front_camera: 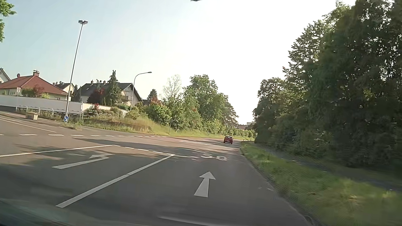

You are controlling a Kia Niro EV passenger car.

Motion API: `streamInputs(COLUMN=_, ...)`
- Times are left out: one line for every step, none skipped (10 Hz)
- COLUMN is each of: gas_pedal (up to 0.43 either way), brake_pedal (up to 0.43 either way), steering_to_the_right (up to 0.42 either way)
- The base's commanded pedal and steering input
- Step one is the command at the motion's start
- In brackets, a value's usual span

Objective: Follow the waypoints while adhering to traffic rules and regulations

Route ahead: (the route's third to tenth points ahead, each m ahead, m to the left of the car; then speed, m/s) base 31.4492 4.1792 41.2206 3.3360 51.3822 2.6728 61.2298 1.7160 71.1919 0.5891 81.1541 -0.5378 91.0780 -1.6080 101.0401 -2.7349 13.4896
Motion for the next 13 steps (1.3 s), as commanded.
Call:
streamInputs(gas_pedal=0.039, brake_pedal=0.030, steering_to_the_right=0.007)
streamInputs(gas_pedal=0.039, brake_pedal=0.030, steering_to_the_right=0.010)
streamInputs(gas_pedal=0.039, brake_pedal=0.030, steering_to_the_right=0.011)
streamInputs(gas_pedal=0.039, brake_pedal=0.030, steering_to_the_right=0.011)
streamInputs(gas_pedal=0.039, brake_pedal=0.024, steering_to_the_right=0.011)
streamInputs(gas_pedal=0.039, brake_pedal=0.030, steering_to_the_right=0.010)
streamInputs(gas_pedal=0.039, brake_pedal=0.024, steering_to_the_right=0.010)
streamInputs(gas_pedal=0.039, brake_pedal=0.030, steering_to_the_right=0.010)
streamInputs(gas_pedal=0.039, brake_pedal=0.030, steering_to_the_right=0.010)
streamInputs(gas_pedal=0.039, brake_pedal=0.030, steering_to_the_right=0.009)
streamInputs(gas_pedal=0.039, brake_pedal=0.030, steering_to_the_right=0.009)
streamInputs(gas_pedal=0.039, brake_pedal=0.030, steering_to_the_right=0.009)
streamInputs(gas_pedal=0.039, brake_pedal=0.024, steering_to_the_right=0.008)
